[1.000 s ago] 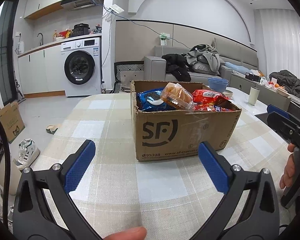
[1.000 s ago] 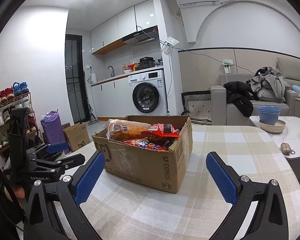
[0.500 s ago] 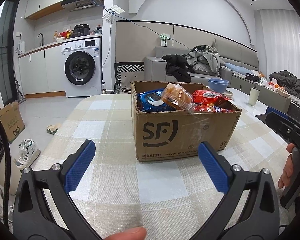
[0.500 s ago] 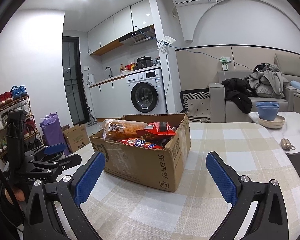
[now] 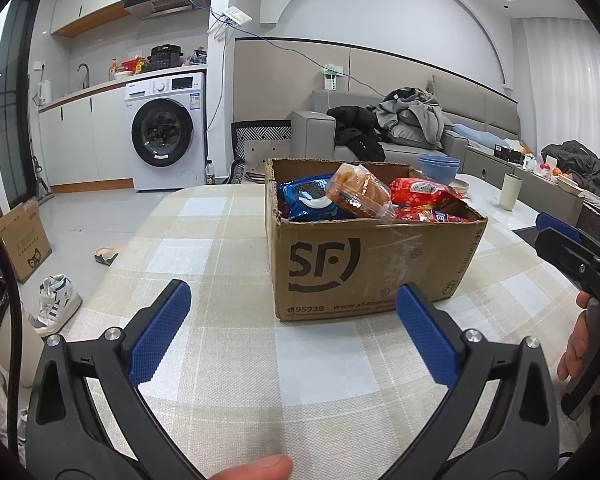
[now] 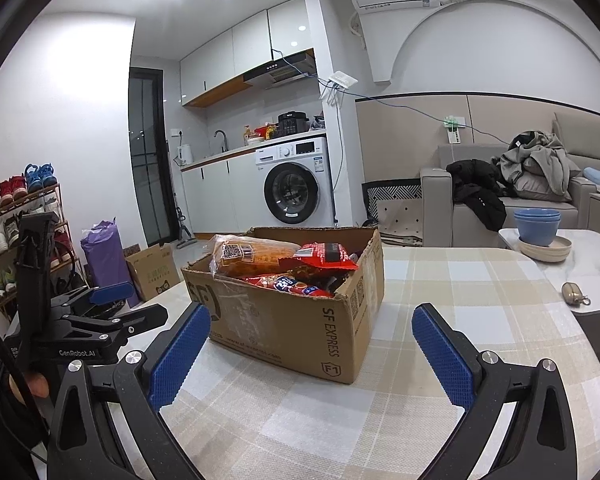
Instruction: Organize snacks
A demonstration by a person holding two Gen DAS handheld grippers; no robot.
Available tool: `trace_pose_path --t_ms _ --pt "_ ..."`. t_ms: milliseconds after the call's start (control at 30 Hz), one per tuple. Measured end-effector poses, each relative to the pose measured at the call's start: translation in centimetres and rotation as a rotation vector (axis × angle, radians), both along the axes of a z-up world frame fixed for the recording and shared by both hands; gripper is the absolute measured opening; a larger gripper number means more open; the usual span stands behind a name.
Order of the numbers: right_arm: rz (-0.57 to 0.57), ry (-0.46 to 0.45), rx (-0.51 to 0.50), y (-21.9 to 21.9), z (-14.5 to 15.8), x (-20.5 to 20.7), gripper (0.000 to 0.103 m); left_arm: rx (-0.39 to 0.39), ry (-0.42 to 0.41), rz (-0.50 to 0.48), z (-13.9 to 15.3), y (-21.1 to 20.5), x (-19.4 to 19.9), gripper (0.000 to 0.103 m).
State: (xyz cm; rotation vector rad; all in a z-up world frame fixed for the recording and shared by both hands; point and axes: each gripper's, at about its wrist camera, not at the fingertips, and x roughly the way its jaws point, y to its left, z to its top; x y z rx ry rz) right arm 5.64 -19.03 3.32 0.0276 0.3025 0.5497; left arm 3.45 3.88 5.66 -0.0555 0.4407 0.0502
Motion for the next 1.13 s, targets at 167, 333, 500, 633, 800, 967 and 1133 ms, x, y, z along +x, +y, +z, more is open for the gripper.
trace_pose_path --t_ms 167,333,500,633,800,967,1133 --pt "0.003 -0.003 -0.005 0.11 -0.03 -0.09 0.103 -0.001 0.002 0.0 0.0 0.04 0.01 0.103" --pt "0.005 -0.003 -0.007 0.22 -0.06 -0.14 0.103 -0.002 0.001 -0.001 0.03 0.07 0.0 0.103" --pt "0.004 -0.003 -0.007 0.22 -0.07 -0.16 0.103 -0.001 0.001 0.0 0.04 0.09 -0.01 0.103" --pt "0.005 -0.003 -0.007 0.22 -0.06 -0.15 0.103 -0.001 0.002 0.0 0.05 0.09 -0.01 0.103" --pt "0.005 -0.003 -0.008 0.23 -0.07 -0.18 0.103 -0.002 0.002 0.001 0.07 0.1 -0.03 0.103" --pt "0.005 -0.003 -0.008 0.25 -0.08 -0.19 0.103 -0.002 0.0 0.0 0.11 0.11 -0.05 0.103" --pt "0.005 -0.003 -0.008 0.25 -0.07 -0.19 0.103 -0.002 0.004 0.0 0.08 0.09 0.0 0.103"
